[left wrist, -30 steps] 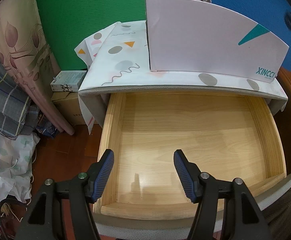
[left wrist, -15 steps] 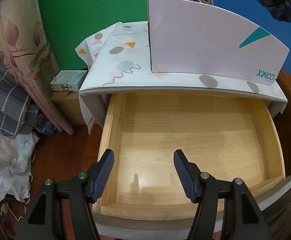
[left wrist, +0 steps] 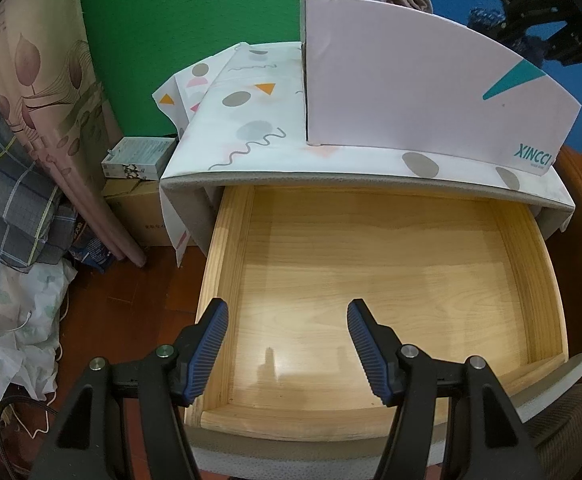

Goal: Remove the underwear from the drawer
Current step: 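Lower the navy floral underwear into the box and open the right tool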

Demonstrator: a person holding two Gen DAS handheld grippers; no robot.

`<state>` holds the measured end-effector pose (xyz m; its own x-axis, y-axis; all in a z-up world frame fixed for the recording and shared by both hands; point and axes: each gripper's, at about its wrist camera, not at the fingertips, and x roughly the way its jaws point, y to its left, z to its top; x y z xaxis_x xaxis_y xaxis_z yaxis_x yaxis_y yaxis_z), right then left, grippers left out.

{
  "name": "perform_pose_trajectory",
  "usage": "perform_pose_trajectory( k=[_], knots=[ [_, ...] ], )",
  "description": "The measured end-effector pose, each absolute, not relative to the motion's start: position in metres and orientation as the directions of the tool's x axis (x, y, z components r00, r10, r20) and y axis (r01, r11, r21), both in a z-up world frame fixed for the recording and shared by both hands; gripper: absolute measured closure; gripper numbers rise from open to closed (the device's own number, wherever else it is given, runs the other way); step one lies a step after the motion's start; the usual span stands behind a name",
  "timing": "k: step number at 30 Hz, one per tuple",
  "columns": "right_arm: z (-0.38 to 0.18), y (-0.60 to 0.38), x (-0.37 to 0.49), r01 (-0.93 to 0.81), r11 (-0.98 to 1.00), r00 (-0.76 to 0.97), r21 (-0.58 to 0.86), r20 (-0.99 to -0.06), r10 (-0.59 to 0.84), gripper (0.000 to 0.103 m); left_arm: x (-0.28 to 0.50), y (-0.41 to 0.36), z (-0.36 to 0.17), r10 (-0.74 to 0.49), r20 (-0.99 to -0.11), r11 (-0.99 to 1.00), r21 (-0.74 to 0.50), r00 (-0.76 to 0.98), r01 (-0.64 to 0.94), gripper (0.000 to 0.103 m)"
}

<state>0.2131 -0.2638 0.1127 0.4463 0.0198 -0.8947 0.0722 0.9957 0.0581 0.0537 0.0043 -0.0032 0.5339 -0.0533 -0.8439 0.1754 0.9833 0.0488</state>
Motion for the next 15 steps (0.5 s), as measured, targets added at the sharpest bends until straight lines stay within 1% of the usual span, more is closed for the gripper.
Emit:
perform_pose_trajectory(
  k=[4, 7, 9, 11, 13, 15],
  knots=[
    [0.098, -0.260, 0.218, 0.071, 0.996, 0.423, 0.061, -0.906, 0.025, 0.067, 0.054, 0.005, -0.003, -0.056, -0.845, 0.984, 0.043, 0.532, 0.172, 0.039],
    [0.091, -0.256, 0.217, 0.068, 0.996, 0.421, 0.054, -0.907, 0.020, 0.063, 0.054, 0.005, -0.003, -0.054, -0.845, 0.984, 0.045, 0.532, 0.171, 0.039],
    [0.090, -0.254, 0.217, 0.065, 0.997, 0.422, 0.050, -0.906, 0.018, 0.057, 0.054, 0.005, -0.003, -0.054, -0.845, 0.984, 0.046, 0.533, 0.173, 0.039],
    [0.090, -0.253, 0.216, 0.063, 0.997, 0.424, 0.049, -0.905, 0.018, 0.040, 0.054, 0.005, -0.003, -0.054, -0.845, 0.984, 0.045, 0.533, 0.172, 0.039],
    [0.089, -0.252, 0.216, 0.064, 0.997, 0.427, 0.043, -0.904, 0.012, 0.034, 0.054, 0.005, -0.003, -0.056, -0.844, 0.984, 0.043, 0.533, 0.171, 0.039],
    [0.094, -0.248, 0.213, 0.048, 0.999, 0.438, 0.024, -0.899, 0.000, 0.033, 0.054, 0.006, -0.003, -0.057, -0.844, 0.984, 0.042, 0.534, 0.172, 0.039]
  ],
)
